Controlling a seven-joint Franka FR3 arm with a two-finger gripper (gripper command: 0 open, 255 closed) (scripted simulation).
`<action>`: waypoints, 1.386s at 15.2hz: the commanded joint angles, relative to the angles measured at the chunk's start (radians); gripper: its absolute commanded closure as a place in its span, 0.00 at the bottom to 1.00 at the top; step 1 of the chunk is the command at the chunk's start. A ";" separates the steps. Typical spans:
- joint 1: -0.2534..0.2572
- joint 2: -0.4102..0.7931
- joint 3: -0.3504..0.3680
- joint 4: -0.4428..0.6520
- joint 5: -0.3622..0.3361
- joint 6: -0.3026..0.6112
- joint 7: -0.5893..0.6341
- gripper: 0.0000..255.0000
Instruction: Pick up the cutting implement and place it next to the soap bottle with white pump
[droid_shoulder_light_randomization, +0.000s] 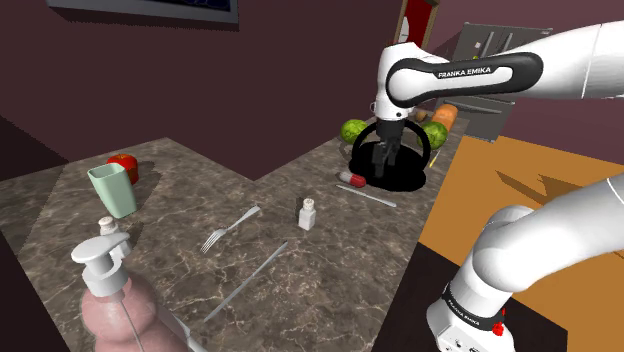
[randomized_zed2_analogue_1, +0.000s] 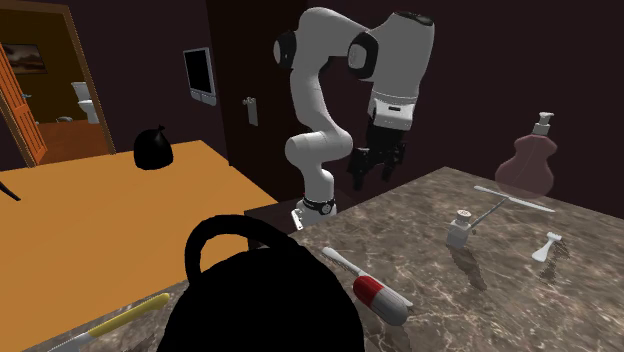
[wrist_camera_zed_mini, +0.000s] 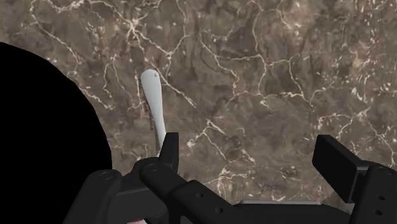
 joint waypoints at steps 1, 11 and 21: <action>-0.005 0.061 -0.023 0.000 -0.010 0.054 -0.032 0.00; -0.030 0.414 -0.119 0.074 -0.016 0.294 -0.193 0.00; -0.036 0.480 -0.129 0.015 -0.014 0.416 -0.207 0.00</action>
